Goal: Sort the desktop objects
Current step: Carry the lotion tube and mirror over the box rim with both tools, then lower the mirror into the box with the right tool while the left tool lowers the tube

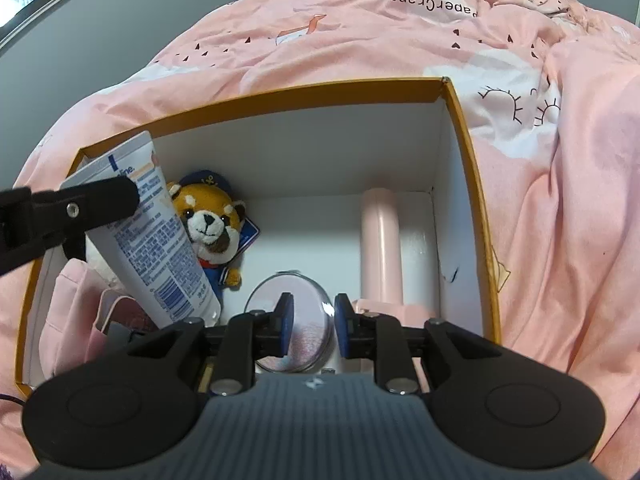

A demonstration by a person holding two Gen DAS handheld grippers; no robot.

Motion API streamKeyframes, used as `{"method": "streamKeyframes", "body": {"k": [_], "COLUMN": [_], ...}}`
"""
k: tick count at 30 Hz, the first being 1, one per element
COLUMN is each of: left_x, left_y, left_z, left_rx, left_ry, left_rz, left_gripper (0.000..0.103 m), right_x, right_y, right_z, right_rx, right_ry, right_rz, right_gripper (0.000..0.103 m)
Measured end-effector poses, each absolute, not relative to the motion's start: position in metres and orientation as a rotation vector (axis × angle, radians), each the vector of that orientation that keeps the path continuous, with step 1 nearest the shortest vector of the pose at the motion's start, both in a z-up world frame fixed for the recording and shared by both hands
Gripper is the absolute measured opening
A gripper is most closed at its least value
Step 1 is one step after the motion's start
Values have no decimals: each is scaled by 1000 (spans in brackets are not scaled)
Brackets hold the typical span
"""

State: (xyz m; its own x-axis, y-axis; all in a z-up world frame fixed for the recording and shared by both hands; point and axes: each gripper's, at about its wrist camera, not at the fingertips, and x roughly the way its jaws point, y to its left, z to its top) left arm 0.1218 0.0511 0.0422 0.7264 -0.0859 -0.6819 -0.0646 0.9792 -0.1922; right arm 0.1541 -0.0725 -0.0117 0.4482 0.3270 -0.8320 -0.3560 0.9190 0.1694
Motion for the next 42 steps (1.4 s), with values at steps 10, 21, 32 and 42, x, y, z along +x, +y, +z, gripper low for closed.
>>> {"method": "streamKeyframes", "body": {"k": [10, 21, 32, 42], "left_x": [122, 121, 126, 119], "left_y": [50, 30, 18, 1], "left_z": [46, 50, 25, 15], "left_rx": [-224, -129, -11, 120], "left_ry": [750, 725, 757, 801], "left_rz": [-29, -79, -54, -89], "left_gripper": [8, 8, 8, 8], "right_x": [137, 134, 154, 152], "right_y": [-83, -121, -165, -165], "right_z": [3, 30, 28, 25], "right_rx": [-62, 30, 303, 303], "right_ry": [903, 755, 831, 837], "right_rz": [459, 539, 585, 572], "right_gripper": [26, 37, 36, 36]}}
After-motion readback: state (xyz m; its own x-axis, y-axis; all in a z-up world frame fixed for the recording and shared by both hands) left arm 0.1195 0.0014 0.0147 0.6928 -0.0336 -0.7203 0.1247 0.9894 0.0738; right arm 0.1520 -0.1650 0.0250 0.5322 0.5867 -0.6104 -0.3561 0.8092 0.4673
